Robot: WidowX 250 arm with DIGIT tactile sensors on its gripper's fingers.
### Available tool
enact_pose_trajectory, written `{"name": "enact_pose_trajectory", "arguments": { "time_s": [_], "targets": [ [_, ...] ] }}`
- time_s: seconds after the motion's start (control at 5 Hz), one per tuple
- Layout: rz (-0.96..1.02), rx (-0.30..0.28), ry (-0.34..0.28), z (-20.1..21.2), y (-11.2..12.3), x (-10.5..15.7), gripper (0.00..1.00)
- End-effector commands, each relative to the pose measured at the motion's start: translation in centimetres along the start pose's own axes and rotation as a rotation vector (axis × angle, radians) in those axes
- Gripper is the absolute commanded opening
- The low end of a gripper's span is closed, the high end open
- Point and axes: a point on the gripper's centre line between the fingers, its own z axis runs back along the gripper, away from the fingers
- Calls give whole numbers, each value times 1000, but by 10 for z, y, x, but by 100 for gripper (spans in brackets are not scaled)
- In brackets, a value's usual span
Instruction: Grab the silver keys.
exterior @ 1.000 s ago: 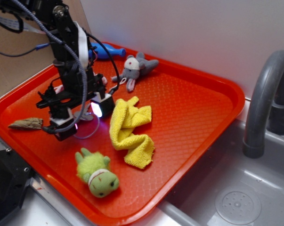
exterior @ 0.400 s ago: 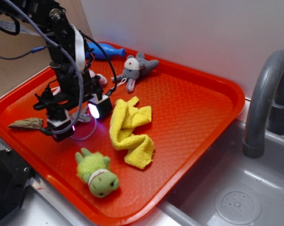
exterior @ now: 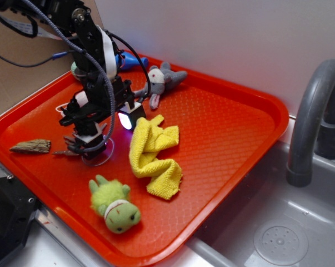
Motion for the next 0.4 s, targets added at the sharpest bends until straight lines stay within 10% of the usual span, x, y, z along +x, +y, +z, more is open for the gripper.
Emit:
{"name": "enact_pose_trajectory", "arguments": {
  "time_s": [0.0, 0.2],
  "targets": [
    [6, -76, -28, 8, -36, -2, 95],
    [9, -87, -21, 7, -50, -5, 95]
  ]
}}
